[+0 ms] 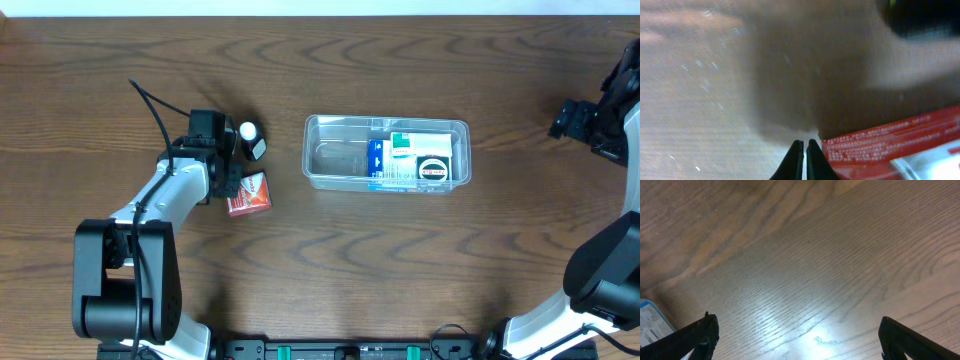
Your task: Pack container
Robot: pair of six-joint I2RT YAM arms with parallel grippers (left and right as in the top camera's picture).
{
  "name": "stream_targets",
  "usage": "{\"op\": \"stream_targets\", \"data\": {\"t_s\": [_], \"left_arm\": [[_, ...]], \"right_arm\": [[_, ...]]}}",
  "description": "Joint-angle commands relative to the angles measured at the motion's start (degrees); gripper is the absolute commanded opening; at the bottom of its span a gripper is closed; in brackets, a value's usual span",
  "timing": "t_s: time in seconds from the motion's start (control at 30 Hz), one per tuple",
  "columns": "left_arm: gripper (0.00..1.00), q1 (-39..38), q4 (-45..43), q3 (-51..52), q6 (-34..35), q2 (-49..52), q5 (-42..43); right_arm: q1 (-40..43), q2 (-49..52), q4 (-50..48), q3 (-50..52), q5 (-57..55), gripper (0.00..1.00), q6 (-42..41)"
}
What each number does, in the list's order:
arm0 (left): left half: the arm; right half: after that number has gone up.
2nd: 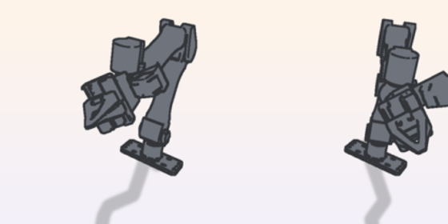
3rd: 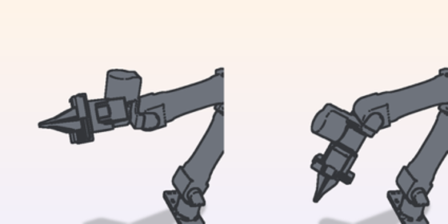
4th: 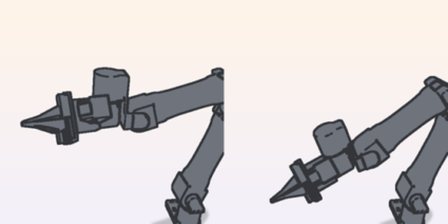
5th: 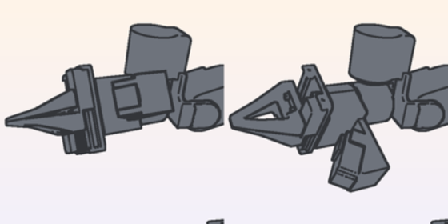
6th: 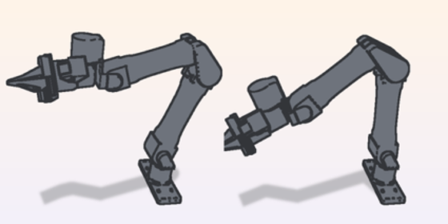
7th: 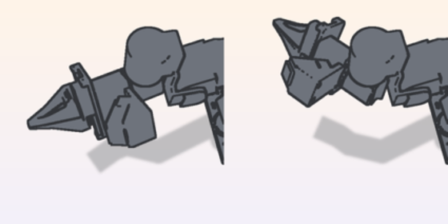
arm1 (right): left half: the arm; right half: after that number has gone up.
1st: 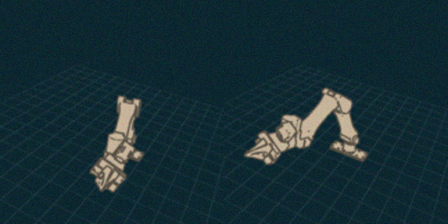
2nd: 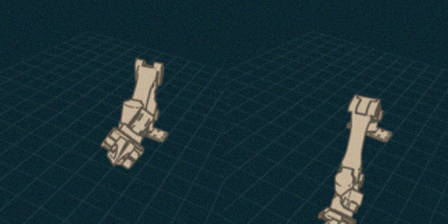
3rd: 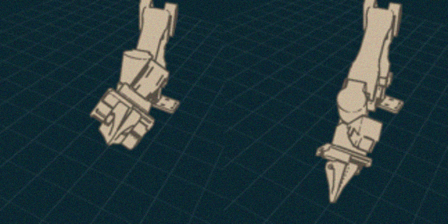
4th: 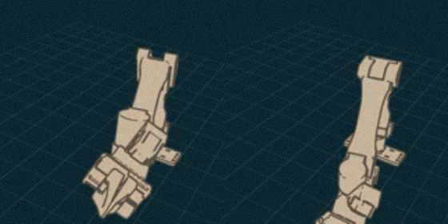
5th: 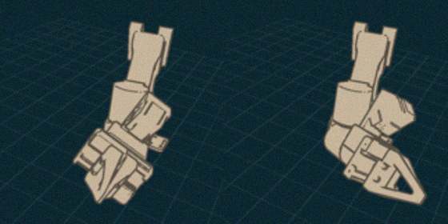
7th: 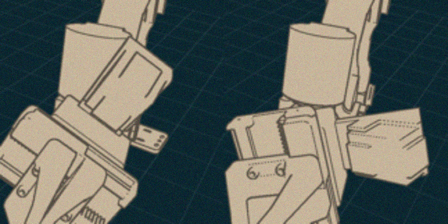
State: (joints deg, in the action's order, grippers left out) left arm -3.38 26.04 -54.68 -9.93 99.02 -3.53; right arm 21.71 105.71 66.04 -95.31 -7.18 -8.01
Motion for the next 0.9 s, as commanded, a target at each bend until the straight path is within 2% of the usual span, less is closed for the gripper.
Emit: {"op": "stream_targets", "data": {"t_s": [0.0, 0.37, 0.67, 0.87], "left_arm": [[0.06, 0.33, 1.99, -0.72, 0.31, 0.20, 1.64], [0.06, 0.31, 5.25, -0.72, 9.75, 0.20, 1.99], [0.06, 0.31, 8.46, -0.72, 10.45, 0.20, 10.12], [0.06, 0.31, 12.20, -0.72, 14.67, 0.20, 10.67]], "right_arm": [[0.50, -0.07, 0.00, -0.98, -0.28, 0.99, 0.83], [0.50, -0.07, 0.00, -0.98, -0.28, 0.99, 0.81], [0.50, -0.07, 0.00, -0.98, -0.28, 0.99, 0.83], [0.50, -0.07, 0.00, -0.98, -0.28, 0.99, 0.83]]}}
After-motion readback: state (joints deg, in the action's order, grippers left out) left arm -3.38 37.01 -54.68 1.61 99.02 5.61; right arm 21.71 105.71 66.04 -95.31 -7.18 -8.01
